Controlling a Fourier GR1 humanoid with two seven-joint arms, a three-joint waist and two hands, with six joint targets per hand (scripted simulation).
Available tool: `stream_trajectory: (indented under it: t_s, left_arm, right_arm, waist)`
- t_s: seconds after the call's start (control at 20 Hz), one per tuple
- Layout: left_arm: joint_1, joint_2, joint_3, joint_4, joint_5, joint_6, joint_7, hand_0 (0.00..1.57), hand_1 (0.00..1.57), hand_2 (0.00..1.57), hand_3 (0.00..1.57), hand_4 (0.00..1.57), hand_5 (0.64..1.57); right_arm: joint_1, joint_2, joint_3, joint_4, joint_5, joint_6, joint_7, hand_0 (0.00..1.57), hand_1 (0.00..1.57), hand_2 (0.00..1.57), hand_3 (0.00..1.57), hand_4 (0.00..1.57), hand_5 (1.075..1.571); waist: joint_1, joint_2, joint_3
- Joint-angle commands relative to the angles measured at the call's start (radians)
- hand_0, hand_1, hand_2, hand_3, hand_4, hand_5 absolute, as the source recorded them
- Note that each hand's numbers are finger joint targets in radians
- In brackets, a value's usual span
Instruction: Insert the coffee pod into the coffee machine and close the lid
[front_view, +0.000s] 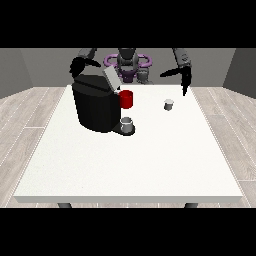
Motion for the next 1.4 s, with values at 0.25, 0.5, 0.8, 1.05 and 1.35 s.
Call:
stream_trajectory:
  t_s: [0.25, 0.5, 0.8, 1.05, 1.35]
  left_arm:
    - [-0.113, -0.017, -0.016, 0.229, -0.11, 0.058, 0.009, 0.0, 0.0, 0.0, 0.0, 0.0, 1.571]
    - [-0.146, 0.013, -0.057, 0.271, -0.177, 0.021, 0.0, 0.0, 0.0, 0.0, 0.0, 0.0, 1.571]
    - [-0.161, -0.008, -0.076, 0.379, -0.265, 0.086, -0.095, 0.22, 0.22, 0.53, 0.22, 0.0, 1.571]
    - [-0.241, 0.05, -0.045, 0.471, -0.292, 0.069, -0.086, 0.76, 0.76, 0.82, 0.51, 0.0, 1.571]
    - [-0.223, 0.052, -0.116, 0.511, -0.42, 0.156, -0.144, 0.57, 0.57, 0.7, 0.41, 0.0, 1.571]
  right_arm:
    - [-0.032, 0.004, 0.021, 0.003, 0.01, -0.018, 0.078, 0.0, 0.0, 0.0, 0.0, 0.26, 1.571]
    - [-0.032, 0.014, 0.012, 0.08, 0.019, -0.05, 0.053, 0.0, 0.0, 0.0, 0.0, 0.36, 1.571]
    - [-0.071, -0.018, -0.018, 0.136, 0.017, -0.044, 0.038, 0.0, 0.0, 0.0, 0.0, 0.39, 1.571]
    - [-0.102, -0.036, -0.011, 0.165, 0.033, -0.032, 0.034, 0.0, 0.0, 0.0, 0.0, 0.42, 1.571]
    - [-0.123, -0.015, -0.005, 0.166, 0.05, -0.072, 0.063, 0.0, 0.0, 0.0, 0.0, 0.43, 1.571]
  waist:
    - [-0.021, 0.009, 0.0]
    - [0.012, -0.005, 0.0002]
    - [0.022, 0.029, 0.0002]
    - [0.001, 0.058, 0.0001]
    - [0.0, 0.065, 0.0]
